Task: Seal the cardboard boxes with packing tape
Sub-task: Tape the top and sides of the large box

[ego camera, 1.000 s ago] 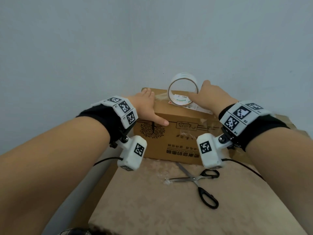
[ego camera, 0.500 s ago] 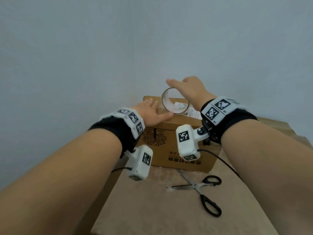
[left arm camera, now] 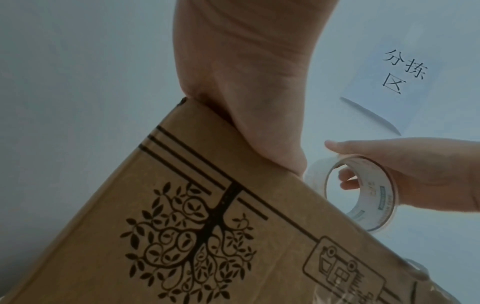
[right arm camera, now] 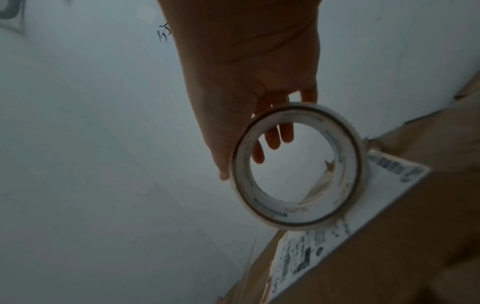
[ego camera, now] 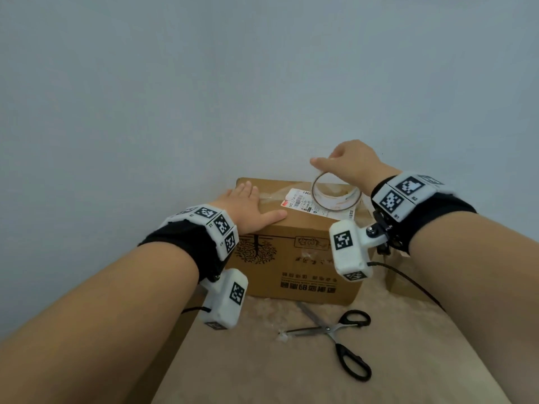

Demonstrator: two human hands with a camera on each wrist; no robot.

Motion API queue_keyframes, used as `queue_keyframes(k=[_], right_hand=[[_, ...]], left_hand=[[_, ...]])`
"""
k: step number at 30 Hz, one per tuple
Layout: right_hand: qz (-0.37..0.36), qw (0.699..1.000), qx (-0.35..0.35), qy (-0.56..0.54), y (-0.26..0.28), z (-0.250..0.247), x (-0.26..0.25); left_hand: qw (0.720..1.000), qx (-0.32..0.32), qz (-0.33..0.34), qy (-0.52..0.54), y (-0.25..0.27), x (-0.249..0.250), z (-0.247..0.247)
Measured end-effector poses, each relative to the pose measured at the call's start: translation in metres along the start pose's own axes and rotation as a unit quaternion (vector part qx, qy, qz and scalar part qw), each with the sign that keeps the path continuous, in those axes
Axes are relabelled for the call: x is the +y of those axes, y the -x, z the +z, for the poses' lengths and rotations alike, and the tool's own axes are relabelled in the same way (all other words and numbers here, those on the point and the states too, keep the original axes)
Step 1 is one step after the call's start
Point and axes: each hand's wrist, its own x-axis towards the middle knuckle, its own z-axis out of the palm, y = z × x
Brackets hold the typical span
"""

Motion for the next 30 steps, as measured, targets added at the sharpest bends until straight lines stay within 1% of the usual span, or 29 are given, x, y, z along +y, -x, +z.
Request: queue_keyframes(k=[1,2,4,5,6,9,11,16,18,19,22,23,25,27,29,30], right_hand=[[0.006,1.0,0.001,-0.024,0.004,0.0,0.005],[0.024,0.998,-0.016,-0.06,0.007,0.002,0.011],[0.086,0.979,-0.062,-0.174,0.013,0.008,0.026],[0.113,0.967,-0.067,-0.219,0.014,0.012,0.034],[0.126,0.961,-0.059,-0.239,0.015,0.015,0.038],[0.123,0.962,-0.037,-0.241,0.014,0.021,0.041],[0.119,0.96,-0.041,-0.25,0.013,0.021,0.039],[0.128,0.956,-0.068,-0.254,0.013,0.018,0.028],[0.129,0.959,-0.075,-0.24,0.013,0.018,0.02],[0.118,0.965,-0.059,-0.225,0.013,0.018,0.017],[0.029,0.988,0.012,-0.15,0.011,0.021,0.003],[0.004,0.991,0.021,-0.13,0.011,0.021,-0.001],[-0.015,0.994,0.025,-0.103,0.008,0.015,-0.007],[-0.008,1.0,0.02,-0.015,0.004,-0.001,-0.005],[0.02,0.996,-0.003,0.088,0.0,-0.015,0.005],[0.034,0.993,-0.017,0.114,-0.001,-0.018,0.011]], left_hand=[[1.0,-0.004,-0.007,-0.007,0.0,0.0,-0.001],[1.0,-0.007,-0.013,-0.014,0.0,0.001,-0.002],[0.999,-0.011,-0.017,-0.034,0.0,0.005,-0.004],[0.999,-0.012,-0.009,-0.044,-0.001,0.01,-0.005],[0.999,-0.014,0.004,-0.051,-0.002,0.017,-0.006],[0.998,-0.035,0.044,-0.042,-0.007,0.046,-0.007],[0.998,-0.039,0.054,-0.021,-0.008,0.057,-0.008],[0.997,-0.015,0.071,0.019,-0.002,0.041,-0.013],[0.997,-0.012,0.069,0.026,-0.001,0.036,-0.014],[0.997,-0.01,0.069,0.026,-0.002,0.035,-0.013],[0.997,-0.011,0.072,0.023,-0.004,0.036,-0.01],[0.997,-0.012,0.071,0.025,-0.004,0.036,-0.01],[0.997,-0.009,0.07,0.027,-0.004,0.036,-0.009],[0.997,-0.002,0.069,0.023,-0.002,0.035,-0.009],[0.997,-0.003,0.071,0.019,-0.001,0.036,-0.009],[0.997,-0.006,0.072,0.017,0.0,0.037,-0.009]])
